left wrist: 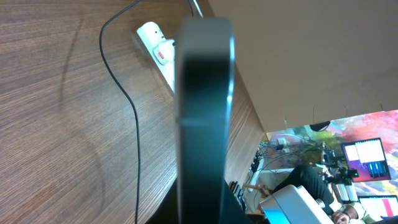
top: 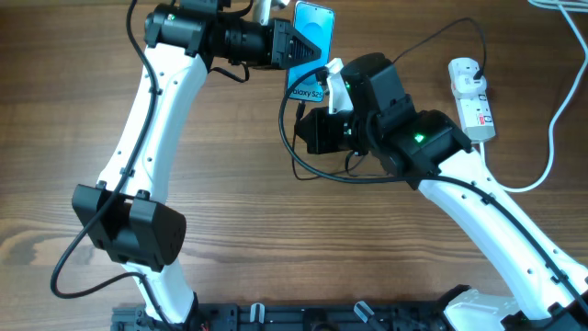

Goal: Plug charger to phone and switch on socket

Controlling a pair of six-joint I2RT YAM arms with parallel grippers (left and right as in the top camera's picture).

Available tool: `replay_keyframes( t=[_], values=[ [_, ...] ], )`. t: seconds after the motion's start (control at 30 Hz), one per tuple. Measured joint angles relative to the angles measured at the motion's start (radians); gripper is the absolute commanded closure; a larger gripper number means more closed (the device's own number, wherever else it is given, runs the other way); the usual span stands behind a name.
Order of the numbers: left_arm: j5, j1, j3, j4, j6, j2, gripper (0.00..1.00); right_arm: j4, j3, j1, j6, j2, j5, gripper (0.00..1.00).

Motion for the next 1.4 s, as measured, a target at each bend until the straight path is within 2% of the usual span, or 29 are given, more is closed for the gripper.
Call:
replay_keyframes(
  t=[0.77, 0.9, 1.1, 1.2, 1.3, 1.4],
  values=[
    [-0.023, -0.001, 0.0, -0.038, 0.03, 0.0, 0.96, 0.008, 0.0, -0.015, -0.003, 0.0, 0.015, 0.95],
    [-0.177, 0.002, 0.0, -0.038, 0.016, 0.0, 0.96, -0.021, 0.0, -0.015, -0.012, 0.0, 0.034, 0.81],
    [-0.458, 0.067, 0.0, -0.056, -0.135, 0.0, 0.96, -0.086, 0.013, -0.016, -0.051, 0.044, 0.089, 0.49],
    [-0.592, 0.103, 0.0, -0.106, -0.211, 0.0, 0.96, -0.208, 0.128, -0.016, -0.099, 0.153, 0.09, 0.44],
    [-0.687, 0.117, 0.0, -0.141, -0.258, 0.0, 0.96, -0.326, 0.323, -0.016, -0.15, 0.302, 0.111, 0.44],
    [-0.749, 0.12, 0.0, -0.173, -0.299, 0.0, 0.96, -0.353, 0.449, -0.014, -0.183, 0.428, 0.15, 0.48]
  ],
)
